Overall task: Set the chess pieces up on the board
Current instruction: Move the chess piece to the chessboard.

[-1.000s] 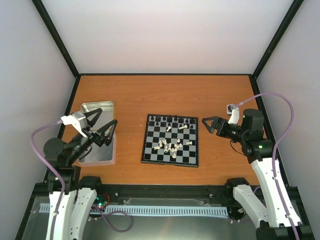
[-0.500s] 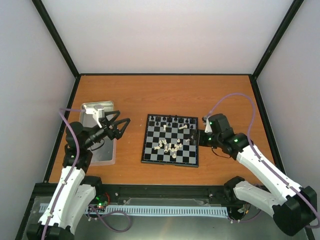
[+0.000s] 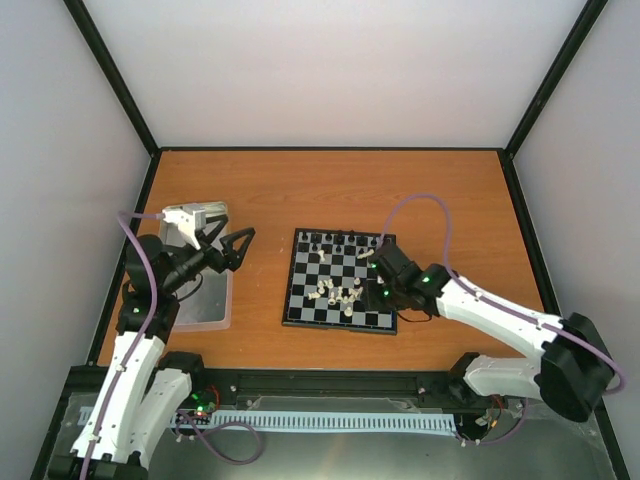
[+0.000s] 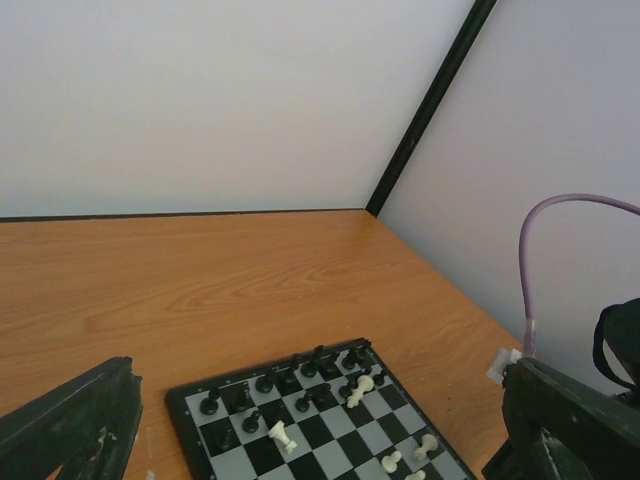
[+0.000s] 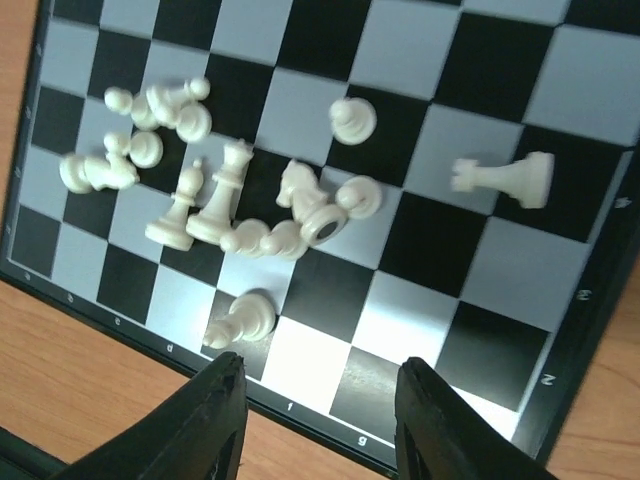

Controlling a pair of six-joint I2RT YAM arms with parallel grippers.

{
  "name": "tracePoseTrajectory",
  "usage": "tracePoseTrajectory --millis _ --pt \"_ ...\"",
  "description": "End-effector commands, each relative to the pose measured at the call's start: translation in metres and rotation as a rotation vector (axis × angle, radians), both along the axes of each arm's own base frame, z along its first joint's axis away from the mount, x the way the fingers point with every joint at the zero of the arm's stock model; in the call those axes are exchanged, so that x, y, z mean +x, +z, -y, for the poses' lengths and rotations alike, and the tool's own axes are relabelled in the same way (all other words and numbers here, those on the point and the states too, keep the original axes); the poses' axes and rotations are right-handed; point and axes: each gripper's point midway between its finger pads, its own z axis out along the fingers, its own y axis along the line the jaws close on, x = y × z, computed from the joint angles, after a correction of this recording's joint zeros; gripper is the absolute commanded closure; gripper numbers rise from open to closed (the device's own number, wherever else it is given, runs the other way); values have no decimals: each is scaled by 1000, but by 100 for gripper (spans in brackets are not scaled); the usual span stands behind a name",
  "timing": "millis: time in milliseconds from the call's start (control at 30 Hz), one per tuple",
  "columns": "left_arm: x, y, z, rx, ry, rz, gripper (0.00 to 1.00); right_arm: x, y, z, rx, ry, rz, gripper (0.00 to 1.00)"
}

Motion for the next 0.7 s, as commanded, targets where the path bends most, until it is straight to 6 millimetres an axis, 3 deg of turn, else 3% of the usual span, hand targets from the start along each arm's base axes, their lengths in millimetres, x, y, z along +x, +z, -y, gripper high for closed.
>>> tracePoseTrajectory --millis 0,233,667 --pt "-1 9 -5 72 34 45 0 1 0 -21 -43 33 22 59" --pt "-3 10 -9 70 60 65 0 -7 -11 -57 -115 126 -2 64" --pt "-3 7 -4 59 30 49 0 -13 -35 -55 -221 129 -44 81"
